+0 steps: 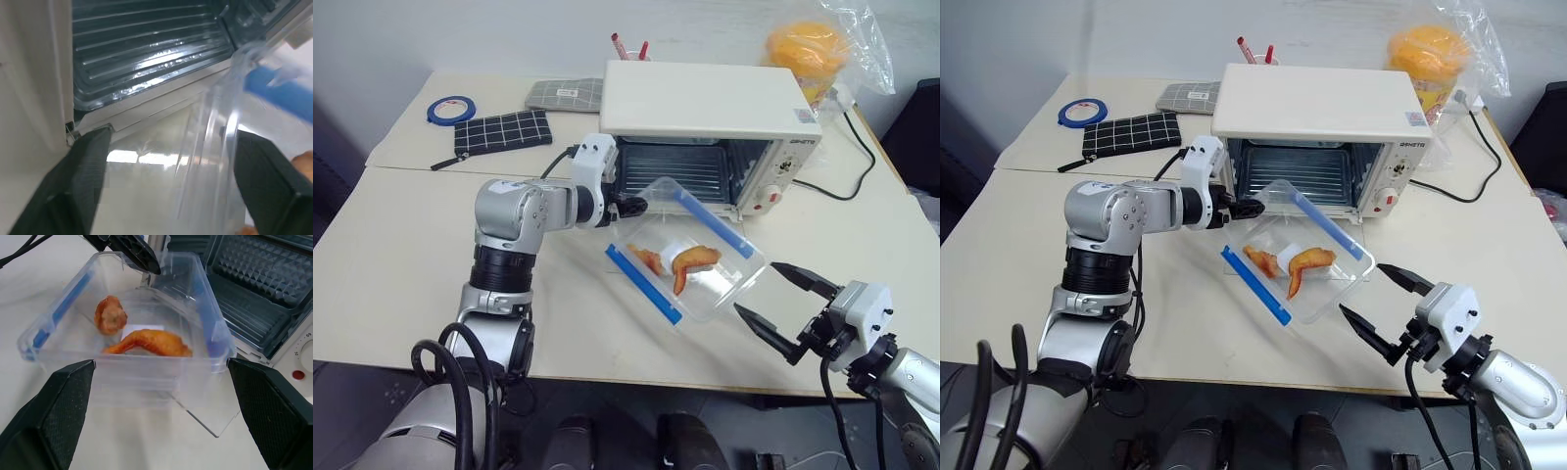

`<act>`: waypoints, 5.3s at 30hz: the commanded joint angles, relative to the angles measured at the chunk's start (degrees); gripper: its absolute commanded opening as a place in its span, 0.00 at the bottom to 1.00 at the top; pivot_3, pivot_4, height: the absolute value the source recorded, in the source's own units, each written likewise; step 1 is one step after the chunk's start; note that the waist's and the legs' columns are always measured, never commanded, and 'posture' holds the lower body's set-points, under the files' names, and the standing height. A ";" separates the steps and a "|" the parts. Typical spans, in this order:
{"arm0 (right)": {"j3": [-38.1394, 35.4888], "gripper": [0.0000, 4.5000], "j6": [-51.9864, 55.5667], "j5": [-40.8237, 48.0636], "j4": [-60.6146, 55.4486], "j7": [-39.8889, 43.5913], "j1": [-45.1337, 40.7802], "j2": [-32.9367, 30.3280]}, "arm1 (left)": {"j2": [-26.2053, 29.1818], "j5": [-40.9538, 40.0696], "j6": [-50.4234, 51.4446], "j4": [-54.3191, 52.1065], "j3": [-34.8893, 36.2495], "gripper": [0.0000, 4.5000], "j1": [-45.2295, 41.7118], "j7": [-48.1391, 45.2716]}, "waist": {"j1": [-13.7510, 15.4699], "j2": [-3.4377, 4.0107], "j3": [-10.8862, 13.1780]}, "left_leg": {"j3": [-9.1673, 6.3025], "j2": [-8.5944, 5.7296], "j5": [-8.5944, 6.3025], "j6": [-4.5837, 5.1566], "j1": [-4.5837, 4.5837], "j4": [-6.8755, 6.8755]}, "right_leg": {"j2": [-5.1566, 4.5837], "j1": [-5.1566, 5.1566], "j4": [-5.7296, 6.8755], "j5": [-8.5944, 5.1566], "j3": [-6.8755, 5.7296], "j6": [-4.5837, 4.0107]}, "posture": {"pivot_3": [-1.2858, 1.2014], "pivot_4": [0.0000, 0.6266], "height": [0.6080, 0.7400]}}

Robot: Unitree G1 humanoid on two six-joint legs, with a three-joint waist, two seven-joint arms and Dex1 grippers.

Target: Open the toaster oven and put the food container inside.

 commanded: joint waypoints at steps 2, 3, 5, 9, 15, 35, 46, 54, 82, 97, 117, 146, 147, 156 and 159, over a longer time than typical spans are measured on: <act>-2.99 1.00 -1.27 0.52 -2.24 -0.36 0.88 0.06 | 2.28 -0.01 -3.38 -0.11 0.32 0.92 -0.38 -2.83 | -0.07 0.00 0.00 | 0.00 0.01 0.00 0.00 0.00 -0.01 | 0.01 0.00 0.00 0.00 0.01 0.00 | 0.52 0.24 1.00; -3.03 1.00 -1.25 0.49 -2.25 -0.38 0.90 0.05 | 2.42 0.01 -3.82 0.01 0.31 0.92 -0.40 -3.11 | -0.05 0.00 0.00 | 0.00 0.01 0.00 0.00 0.00 -0.02 | 0.01 0.00 0.00 0.00 0.00 0.00 | 0.52 0.24 1.00; -3.51 1.00 -1.18 0.41 -2.27 -0.31 1.12 -0.02 | 3.26 0.12 -6.00 0.03 -0.21 0.92 -0.47 -4.68 | 0.10 0.00 0.00 | 0.00 0.01 0.00 0.00 -0.01 -0.01 | 0.01 0.00 0.00 0.00 0.00 0.00 | 0.52 0.24 1.00; -7.56 1.00 -0.78 1.42 -1.82 -0.35 1.88 -0.79 | 7.10 -1.47 -15.83 -2.05 -0.45 0.92 0.75 -14.70 | 0.33 0.01 0.01 | 0.01 0.00 0.00 0.00 -0.02 0.00 | 0.01 0.00 -0.01 0.00 0.00 0.00 | 0.52 0.24 1.00; -13.52 0.96 5.47 9.94 -5.43 2.67 6.13 -3.98 | 17.56 -2.28 -28.93 -0.42 -1.55 0.89 5.42 -32.90 | -0.15 0.06 0.00 | 0.05 0.07 0.01 -0.02 0.02 -0.02 | 0.11 -0.01 -0.02 0.00 0.04 -0.01 | 0.52 0.24 1.00; 20.98 0.00 21.26 3.13 -12.13 -8.90 -4.53 -0.74 | 21.26 7.54 -66.52 9.64 -9.35 0.01 19.80 -57.02 | -0.48 0.13 -0.04 | -0.01 0.07 -0.09 0.23 -0.05 0.15 | 0.05 0.02 -0.02 0.00 0.05 -0.02 | 0.52 0.24 1.00; 17.72 0.00 26.06 3.35 -11.70 -13.75 -8.94 0.64 | 16.86 8.68 -65.69 5.19 -10.22 0.01 23.00 -52.55 | -0.34 0.14 -0.03 | -0.06 0.05 -0.13 0.30 -0.16 0.18 | -0.03 -0.01 0.22 0.00 -0.02 -0.01 | 0.52 0.24 1.00; 7.79 0.00 24.79 3.03 -4.52 -8.28 -11.64 -6.45 | 12.78 8.32 -65.32 2.76 -10.01 0.01 24.94 -47.30 | -0.48 0.14 -0.03 | -0.04 0.05 -0.17 0.37 -0.14 0.24 | -0.01 0.03 0.23 0.01 0.00 0.00 | 0.52 0.24 1.00; 15.53 0.00 0.73 -17.81 36.88 -3.01 -43.17 -3.05 | -3.78 11.61 -70.34 19.21 -3.93 0.01 14.86 -20.13 | -0.43 0.15 -0.03 | -0.02 0.07 -0.17 0.36 -0.23 0.57 | -0.01 -0.02 0.29 0.02 -0.09 0.03 | 0.52 0.24 1.00; 12.79 0.00 1.73 -18.76 38.34 -3.38 -44.67 -3.12 | -5.71 11.71 -77.19 26.20 -3.28 0.01 10.90 -20.74 | -0.41 0.16 -0.02 | 0.00 0.02 -0.17 0.36 -0.33 0.63 | -0.07 -0.03 0.28 0.05 -0.16 0.08 | 0.52 0.24 1.00; 17.39 0.00 -0.36 -18.45 51.22 -2.57 -56.33 5.01 | -5.33 12.46 -76.77 26.38 -3.58 0.01 10.96 -22.20 | -0.36 0.22 0.01 | -0.05 -0.02 -0.18 0.38 -0.44 0.70 | -0.16 -0.06 0.23 0.07 -0.31 0.12 | 0.52 0.24 1.00; 2.86 0.00 -5.11 -10.99 42.26 13.08 -24.20 -10.61 | 23.97 -0.27 -67.97 8.96 4.18 0.01 28.55 -54.38 | -0.59 0.35 0.07 | -0.16 -0.03 -0.19 0.41 -0.67 0.94 | -0.51 0.01 0.12 0.08 -1.61 0.10 | 0.52 0.24 1.00; 3.38 0.00 -5.76 -11.23 43.84 13.19 -24.76 -10.27 | 24.07 -0.55 -67.78 8.51 4.63 0.01 28.88 -53.81 | -0.56 0.35 0.07 | -0.21 -0.02 -0.19 0.41 -0.65 0.92 | -0.51 0.02 0.07 0.08 -1.59 0.10 | 0.52 0.24 1.00; 10.89 0.00 -13.28 -16.49 58.93 14.42 -31.78 -5.99 | 25.93 -3.11 -64.09 -1.82 5.62 0.01 37.05 -54.50 | -1.33 0.40 0.07 | -0.27 0.01 -0.21 0.44 -0.68 0.86 | -0.53 0.02 0.21 0.08 -1.58 0.09 | 0.52 0.24 1.00; 12.14 0.00 -15.60 -17.26 61.43 15.19 -33.16 -5.49 | 26.18 -3.56 -63.36 -3.61 5.88 0.01 38.35 -54.08 | -1.90 0.39 0.07 | -0.28 0.03 -0.21 0.44 -0.58 0.89 | -0.54 0.10 0.20 0.08 -1.57 0.09 | 0.52 0.24 1.00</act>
